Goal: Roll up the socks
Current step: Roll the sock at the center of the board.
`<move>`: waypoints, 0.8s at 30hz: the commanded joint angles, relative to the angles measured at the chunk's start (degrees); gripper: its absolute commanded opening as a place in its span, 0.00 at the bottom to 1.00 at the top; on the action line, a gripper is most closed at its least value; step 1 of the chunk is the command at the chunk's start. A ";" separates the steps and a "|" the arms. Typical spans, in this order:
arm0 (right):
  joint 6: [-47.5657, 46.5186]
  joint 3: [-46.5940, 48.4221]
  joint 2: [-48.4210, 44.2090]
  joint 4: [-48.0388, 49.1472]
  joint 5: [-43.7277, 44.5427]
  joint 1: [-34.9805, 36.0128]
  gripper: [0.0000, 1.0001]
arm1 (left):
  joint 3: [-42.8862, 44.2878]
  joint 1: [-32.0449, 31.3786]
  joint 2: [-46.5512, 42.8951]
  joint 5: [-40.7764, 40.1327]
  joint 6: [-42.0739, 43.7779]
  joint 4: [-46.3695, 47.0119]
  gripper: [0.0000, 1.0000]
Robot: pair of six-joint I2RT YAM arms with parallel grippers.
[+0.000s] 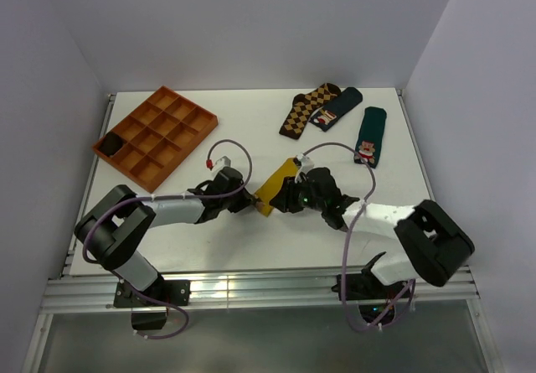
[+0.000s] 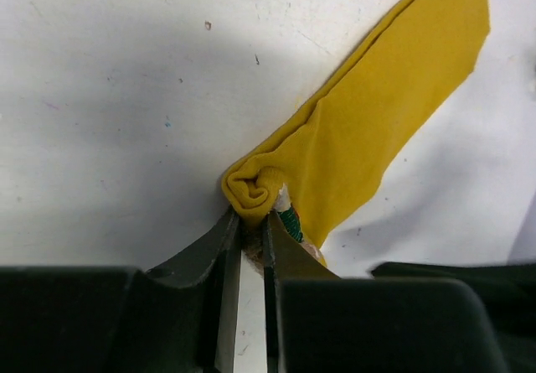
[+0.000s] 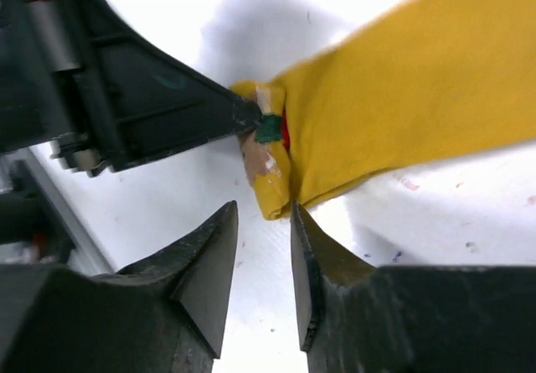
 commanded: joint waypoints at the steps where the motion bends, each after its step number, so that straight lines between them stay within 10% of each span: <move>1: -11.48 0.51 -6.55 -4.12 11.01 3.44 0.40 | 3.54 -0.46 0.14 -3.67 3.94 -9.53 0.00; 8: -25.55 -0.38 -7.54 1.41 24.56 13.64 0.56 | 10.39 -0.72 1.46 -4.11 7.28 -18.32 0.00; 24: -34.16 1.99 7.22 14.78 32.73 22.96 0.54 | 16.65 -0.81 5.24 -1.83 9.57 -27.03 0.00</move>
